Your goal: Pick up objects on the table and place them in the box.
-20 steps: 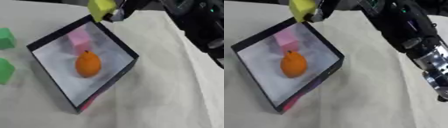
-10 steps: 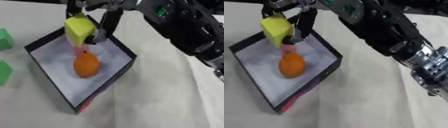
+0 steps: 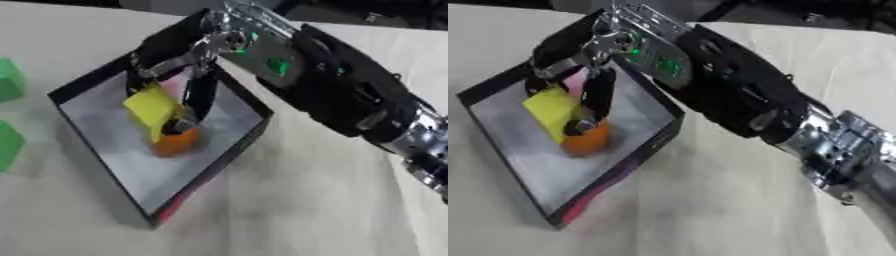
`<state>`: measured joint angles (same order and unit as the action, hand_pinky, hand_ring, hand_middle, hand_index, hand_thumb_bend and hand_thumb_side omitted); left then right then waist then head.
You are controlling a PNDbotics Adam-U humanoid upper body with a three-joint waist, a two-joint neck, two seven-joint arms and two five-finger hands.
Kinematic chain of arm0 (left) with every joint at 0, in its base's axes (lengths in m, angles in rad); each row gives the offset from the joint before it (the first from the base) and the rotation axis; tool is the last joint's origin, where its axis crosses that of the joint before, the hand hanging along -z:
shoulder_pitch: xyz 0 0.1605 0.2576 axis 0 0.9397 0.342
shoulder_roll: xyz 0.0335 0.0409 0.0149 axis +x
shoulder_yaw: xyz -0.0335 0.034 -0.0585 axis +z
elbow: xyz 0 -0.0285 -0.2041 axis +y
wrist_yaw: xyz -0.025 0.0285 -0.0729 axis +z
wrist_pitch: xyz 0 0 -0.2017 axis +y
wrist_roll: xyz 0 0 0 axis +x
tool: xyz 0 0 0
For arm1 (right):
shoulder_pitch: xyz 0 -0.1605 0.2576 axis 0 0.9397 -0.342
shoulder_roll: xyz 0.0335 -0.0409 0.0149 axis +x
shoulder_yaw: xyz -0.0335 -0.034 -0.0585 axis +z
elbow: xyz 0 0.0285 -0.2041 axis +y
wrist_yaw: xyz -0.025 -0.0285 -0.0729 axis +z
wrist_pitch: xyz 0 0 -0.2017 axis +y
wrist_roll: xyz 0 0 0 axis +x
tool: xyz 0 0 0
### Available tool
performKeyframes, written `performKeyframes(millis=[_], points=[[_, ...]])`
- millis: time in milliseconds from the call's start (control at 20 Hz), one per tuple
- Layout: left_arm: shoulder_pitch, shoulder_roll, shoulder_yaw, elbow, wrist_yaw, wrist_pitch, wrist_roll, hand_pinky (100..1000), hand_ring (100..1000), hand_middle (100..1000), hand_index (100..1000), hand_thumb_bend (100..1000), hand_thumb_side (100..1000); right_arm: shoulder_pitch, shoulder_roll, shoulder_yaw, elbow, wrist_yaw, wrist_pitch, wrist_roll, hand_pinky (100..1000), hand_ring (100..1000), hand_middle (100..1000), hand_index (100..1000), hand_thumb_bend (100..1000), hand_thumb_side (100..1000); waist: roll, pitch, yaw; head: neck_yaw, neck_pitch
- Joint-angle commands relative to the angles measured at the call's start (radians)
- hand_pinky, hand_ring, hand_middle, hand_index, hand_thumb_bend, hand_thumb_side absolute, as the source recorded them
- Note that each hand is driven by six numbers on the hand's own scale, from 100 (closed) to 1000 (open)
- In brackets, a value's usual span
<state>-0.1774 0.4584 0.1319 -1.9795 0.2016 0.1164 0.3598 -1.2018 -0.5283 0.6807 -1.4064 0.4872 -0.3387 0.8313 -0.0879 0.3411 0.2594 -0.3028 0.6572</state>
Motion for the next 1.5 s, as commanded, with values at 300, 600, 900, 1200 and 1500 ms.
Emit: performKeyframes(millis=[300,600,900,1200,1500], points=[[-0.005,0.03,0.005,-0.02,0.003,-0.003,-0.005,849,745,793,828,142,841,-0.01,-0.004,-0.015,0.032,0.083,-0.067,0.033,911,915,817,943,433,498,0.013,-0.041,0.0,-0.001,-0.011],[-0.002,0.03,0.006,-0.02,0.005,-0.004,-0.006,849,746,793,829,143,839,-0.021,-0.037,-0.081,0.026,0.134,-0.1,0.003,930,924,815,948,452,444,0.017,-0.049,-0.008,0.005,-0.01],[0.011,0.036,0.011,-0.02,0.001,-0.008,-0.002,850,747,793,829,140,837,-0.01,-0.148,-0.176,-0.029,0.015,0.013,-0.126,874,839,801,921,100,193,0.021,-0.056,-0.022,0.019,-0.002],[0.015,0.038,0.011,-0.02,0.002,-0.009,-0.003,851,748,793,830,154,830,0.086,-0.277,-0.348,-0.177,-0.331,0.221,-0.452,874,803,769,878,100,276,0.026,-0.067,-0.046,0.033,0.003],[0.016,0.04,0.004,-0.02,0.007,-0.007,-0.009,851,749,793,830,140,830,0.292,-0.374,-0.493,-0.321,-0.611,0.315,-0.616,888,806,780,894,100,257,0.044,-0.083,-0.076,0.064,0.022]])
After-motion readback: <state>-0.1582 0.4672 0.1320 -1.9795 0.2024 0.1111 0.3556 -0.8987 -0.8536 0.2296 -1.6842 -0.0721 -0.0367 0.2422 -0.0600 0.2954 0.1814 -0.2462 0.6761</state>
